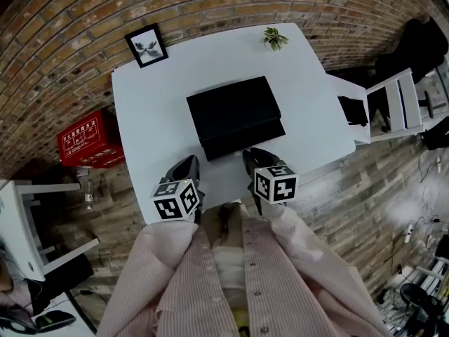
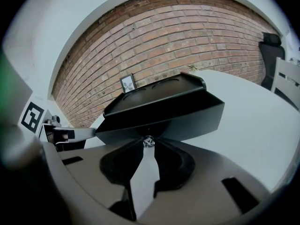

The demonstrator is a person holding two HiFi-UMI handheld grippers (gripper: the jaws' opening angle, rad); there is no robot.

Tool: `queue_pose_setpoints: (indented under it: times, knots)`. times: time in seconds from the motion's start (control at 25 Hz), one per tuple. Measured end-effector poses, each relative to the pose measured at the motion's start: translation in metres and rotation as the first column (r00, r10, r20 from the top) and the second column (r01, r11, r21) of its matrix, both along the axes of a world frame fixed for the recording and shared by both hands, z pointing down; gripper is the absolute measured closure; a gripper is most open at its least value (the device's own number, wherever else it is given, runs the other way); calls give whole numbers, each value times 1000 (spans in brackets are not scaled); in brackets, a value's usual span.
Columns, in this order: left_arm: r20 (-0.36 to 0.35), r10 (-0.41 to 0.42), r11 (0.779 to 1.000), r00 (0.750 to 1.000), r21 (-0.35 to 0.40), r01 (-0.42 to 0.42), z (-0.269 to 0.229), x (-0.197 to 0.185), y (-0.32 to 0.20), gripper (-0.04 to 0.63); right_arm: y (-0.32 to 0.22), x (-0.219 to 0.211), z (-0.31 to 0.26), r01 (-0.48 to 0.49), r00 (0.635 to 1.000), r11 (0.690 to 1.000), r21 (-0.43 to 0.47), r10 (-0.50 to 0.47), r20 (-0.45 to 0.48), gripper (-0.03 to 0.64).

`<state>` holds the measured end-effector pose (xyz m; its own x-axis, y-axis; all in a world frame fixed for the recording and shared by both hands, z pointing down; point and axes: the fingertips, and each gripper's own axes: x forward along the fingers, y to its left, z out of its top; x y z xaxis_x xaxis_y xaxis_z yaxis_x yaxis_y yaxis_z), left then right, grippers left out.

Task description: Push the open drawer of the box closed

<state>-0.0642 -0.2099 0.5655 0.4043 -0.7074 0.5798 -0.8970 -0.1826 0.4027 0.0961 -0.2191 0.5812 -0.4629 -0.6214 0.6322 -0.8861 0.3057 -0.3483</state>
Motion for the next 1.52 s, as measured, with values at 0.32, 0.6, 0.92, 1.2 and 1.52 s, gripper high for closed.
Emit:
queue_pose_setpoints:
  times: [0.32, 0.6, 0.92, 1.2, 1.52]
  knots:
    - [5, -6, 1000, 1000, 1, 6, -1, 1, -8, 600, -11, -2, -1, 10, 1000, 1000, -1, -10, 13, 538]
    - [10, -15, 1000, 1000, 9, 15, -3, -4, -12, 601, -17, -5, -1, 13, 1000, 1000, 3, -13, 18, 538]
    - [18, -23, 1000, 1000, 19, 23, -5, -7, -15, 600, -24, -7, -1, 15, 1000, 1000, 10, -15, 18, 538]
    - [25, -28, 999, 999, 26, 27, -6, -10, -16, 601, -29, -8, 0, 5, 1000, 1000, 18, -5, 26, 538]
    - [32, -34, 999, 999, 34, 33, -8, -14, -20, 601, -37, -10, -1, -8, 999, 1000, 26, 7, 40, 538]
